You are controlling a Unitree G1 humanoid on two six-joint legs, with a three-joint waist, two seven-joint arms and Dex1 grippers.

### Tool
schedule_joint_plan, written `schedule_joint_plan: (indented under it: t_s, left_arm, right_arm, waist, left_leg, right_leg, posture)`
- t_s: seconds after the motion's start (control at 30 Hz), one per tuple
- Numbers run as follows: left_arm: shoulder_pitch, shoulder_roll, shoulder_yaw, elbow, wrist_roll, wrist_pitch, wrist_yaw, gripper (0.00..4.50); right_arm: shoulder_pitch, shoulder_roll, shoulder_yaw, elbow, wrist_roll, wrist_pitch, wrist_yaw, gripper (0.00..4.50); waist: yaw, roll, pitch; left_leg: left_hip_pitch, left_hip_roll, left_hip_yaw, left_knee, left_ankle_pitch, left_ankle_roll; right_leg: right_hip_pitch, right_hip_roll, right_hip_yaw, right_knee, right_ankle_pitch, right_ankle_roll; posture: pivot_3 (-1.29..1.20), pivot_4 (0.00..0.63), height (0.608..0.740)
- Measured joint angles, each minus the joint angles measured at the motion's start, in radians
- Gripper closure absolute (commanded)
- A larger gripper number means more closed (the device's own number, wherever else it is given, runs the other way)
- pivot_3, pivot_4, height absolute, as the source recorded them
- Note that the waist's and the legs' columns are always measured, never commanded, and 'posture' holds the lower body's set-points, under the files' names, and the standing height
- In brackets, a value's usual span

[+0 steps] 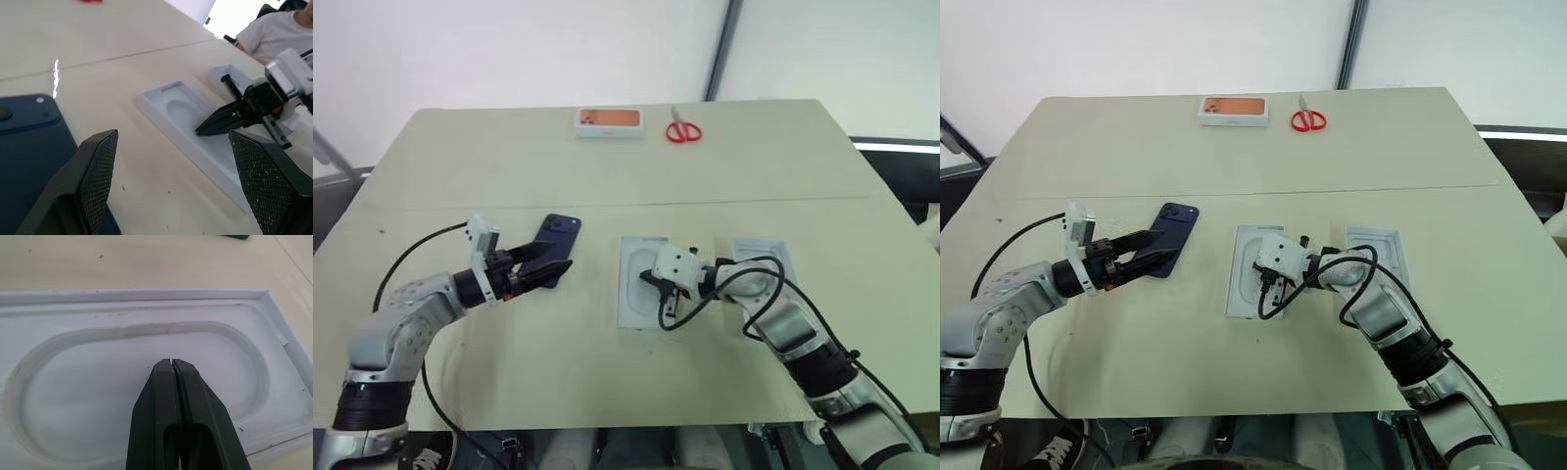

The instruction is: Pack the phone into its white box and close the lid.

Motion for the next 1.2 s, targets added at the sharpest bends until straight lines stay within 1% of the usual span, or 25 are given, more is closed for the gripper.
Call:
schedule_joint_plan:
  t_s: [0.13, 0.27, 0.4, 0.53, 0.63, 0.73, 0.83, 0.9, 1.0, 1.03, 1.2]
  left_arm:
    - [-0.059, 0.020, 0.006, 0.090, -0.008, 0.097, 0.030, 0.67]
    - [-0.133, 0.063, 0.030, 0.219, -0.016, 0.201, 0.028, 0.67]
    - [-0.230, 0.085, 0.048, 0.362, -0.022, 0.271, 0.007, 0.67]
    - [-0.298, 0.114, 0.045, 0.487, 0.001, 0.283, -0.040, 0.67]
    - [-0.409, 0.135, -0.009, 0.686, 0.086, 0.241, -0.120, 0.67]
    - [-0.467, 0.133, -0.069, 0.818, 0.167, 0.192, -0.190, 0.67]
    - [-0.485, 0.118, -0.109, 0.915, 0.231, 0.132, -0.257, 0.67]
    - [-0.509, 0.112, -0.127, 0.948, 0.269, 0.102, -0.288, 0.67]
    - [-0.526, 0.099, -0.143, 0.972, 0.314, 0.073, -0.331, 0.67]
    - [-0.537, 0.093, -0.149, 0.982, 0.326, 0.074, -0.344, 0.67]
    - [-0.554, 0.076, -0.165, 0.987, 0.369, 0.079, -0.403, 0.67]
  right_arm:
    - [-0.084, 0.054, -0.067, 0.002, 0.046, 0.057, -0.015, 4.44]
    - [-0.147, 0.108, -0.059, 0.002, 0.044, 0.072, -0.040, 4.44]
    - [-0.194, 0.176, 0.012, 0.043, -0.008, 0.068, -0.074, 4.44]
    - [-0.260, 0.264, 0.075, 0.126, -0.050, 0.076, -0.104, 4.44]
    - [-0.366, 0.384, 0.131, 0.327, -0.101, 0.080, -0.139, 4.44]
    - [-0.401, 0.457, 0.201, 0.422, -0.145, 0.064, -0.152, 4.44]
    - [-0.399, 0.460, 0.220, 0.462, -0.174, 0.053, -0.160, 4.44]
    - [-0.394, 0.450, 0.218, 0.464, -0.186, 0.053, -0.163, 4.44]
    - [-0.372, 0.442, 0.220, 0.458, -0.195, 0.053, -0.161, 4.44]
    - [-0.368, 0.434, 0.220, 0.455, -0.201, 0.053, -0.160, 4.44]
    - [-0.364, 0.421, 0.220, 0.438, -0.218, 0.068, -0.152, 4.44]
  waist:
    - [-0.003, 0.000, 0.000]
    - [-0.004, 0.000, 0.000]
    - [-0.004, 0.000, 0.000]
    - [-0.008, 0.000, 0.000]
    - [-0.011, -0.001, 0.000]
    - [-0.015, -0.001, 0.000]
    - [-0.015, -0.002, -0.001]
    - [-0.013, -0.003, -0.001]
    - [-0.013, -0.003, -0.002]
    - [-0.011, -0.003, -0.002]
    - [-0.010, -0.003, -0.002]
  left_leg:
    - [0.000, 0.000, 0.000, 0.000, 0.000, 0.000]
    - [0.000, 0.000, 0.000, 0.000, 0.000, -0.001]
    - [0.000, 0.000, -0.001, 0.000, 0.001, -0.001]
    - [0.000, 0.000, -0.001, 0.000, 0.003, -0.004]
    - [0.000, 0.000, -0.001, -0.001, 0.004, -0.006]
    - [-0.001, -0.001, -0.001, -0.001, 0.005, -0.008]
    - [-0.001, -0.002, -0.001, 0.001, 0.005, -0.008]
    - [0.000, -0.002, -0.002, 0.001, 0.005, -0.008]
    - [0.000, -0.001, -0.002, 0.000, 0.005, -0.007]
    - [0.000, -0.002, -0.002, 0.001, 0.003, -0.005]
    - [0.000, -0.002, -0.002, 0.001, 0.003, -0.004]
  right_leg:
    - [0.000, 0.001, 0.000, 0.001, 0.000, 0.000]
    - [-0.004, 0.002, 0.000, 0.001, 0.000, 0.000]
    - [-0.004, 0.002, 0.000, 0.002, 0.000, 0.000]
    - [-0.005, 0.002, 0.000, 0.004, 0.000, 0.000]
    - [-0.006, 0.003, 0.000, 0.006, 0.000, 0.000]
    - [-0.009, 0.003, 0.000, 0.011, 0.000, 0.000]
    - [-0.008, 0.001, 0.000, 0.011, 0.000, 0.000]
    - [-0.008, 0.001, 0.000, 0.011, 0.000, 0.000]
    - [-0.008, 0.002, 0.000, 0.012, 0.000, 0.000]
    - [-0.008, 0.002, 0.000, 0.012, 0.000, 0.000]
    - [-0.008, 0.002, 0.000, 0.013, 0.000, 0.000]
  posture:
    - [0.00, 0.150, 0.740]
    - [0.00, 0.150, 0.740]
    - [0.00, 0.150, 0.740]
    - [0.00, 0.150, 0.740]
    - [0.00, 0.150, 0.740]
    - [0.00, 0.150, 0.740]
    - [0.00, 0.150, 0.740]
    - [0.00, 0.150, 0.740]
    - [0.00, 0.150, 0.740]
    - [0.00, 0.150, 0.740]
    - [0.00, 0.150, 0.740]
